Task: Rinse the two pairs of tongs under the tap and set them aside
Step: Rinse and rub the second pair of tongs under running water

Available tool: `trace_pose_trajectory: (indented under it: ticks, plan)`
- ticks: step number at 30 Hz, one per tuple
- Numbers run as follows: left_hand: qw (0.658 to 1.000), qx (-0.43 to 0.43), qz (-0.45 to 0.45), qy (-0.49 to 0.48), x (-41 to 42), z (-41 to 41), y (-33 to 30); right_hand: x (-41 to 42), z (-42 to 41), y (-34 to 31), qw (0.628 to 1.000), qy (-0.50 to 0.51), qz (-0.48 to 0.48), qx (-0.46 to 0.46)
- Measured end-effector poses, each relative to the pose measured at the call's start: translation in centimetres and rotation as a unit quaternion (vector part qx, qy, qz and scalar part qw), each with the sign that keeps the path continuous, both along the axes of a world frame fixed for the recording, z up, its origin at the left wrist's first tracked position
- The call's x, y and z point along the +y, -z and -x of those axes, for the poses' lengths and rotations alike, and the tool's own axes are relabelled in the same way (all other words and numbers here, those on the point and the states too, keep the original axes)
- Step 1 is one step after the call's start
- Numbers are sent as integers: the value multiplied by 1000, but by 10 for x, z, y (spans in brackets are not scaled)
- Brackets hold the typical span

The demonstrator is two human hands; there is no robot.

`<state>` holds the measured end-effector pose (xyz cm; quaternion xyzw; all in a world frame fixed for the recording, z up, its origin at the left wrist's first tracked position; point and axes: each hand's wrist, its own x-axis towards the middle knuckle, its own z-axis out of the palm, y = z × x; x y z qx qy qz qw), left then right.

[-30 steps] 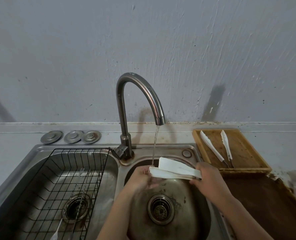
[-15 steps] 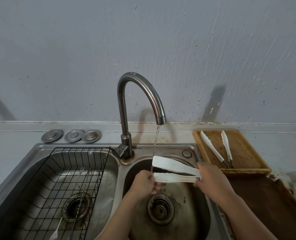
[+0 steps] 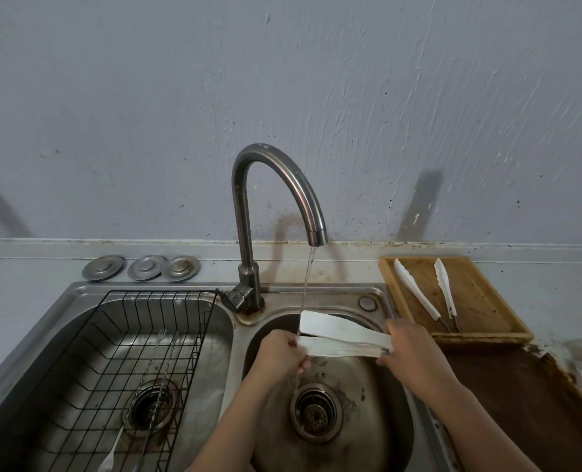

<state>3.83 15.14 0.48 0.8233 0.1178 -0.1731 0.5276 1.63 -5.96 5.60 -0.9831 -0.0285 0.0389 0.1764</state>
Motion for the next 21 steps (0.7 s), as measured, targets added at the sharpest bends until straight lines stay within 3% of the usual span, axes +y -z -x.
trace_pose_trajectory:
  ticks: [5,9,14,21]
  plan:
    - [997,-76,7,17,3,5,-15,-1,-1,8,995,20,-87,34]
    - [979,-189,-79,23,2,4,-30,5,-3,16,988,40,-148,34]
    - [973,-227,-48,-9,1,3,-50,24,-5,29,972,54,-228,22]
    - [970,-235,40,-44,13,5,-52,37,-13,45,970,57,-231,39]
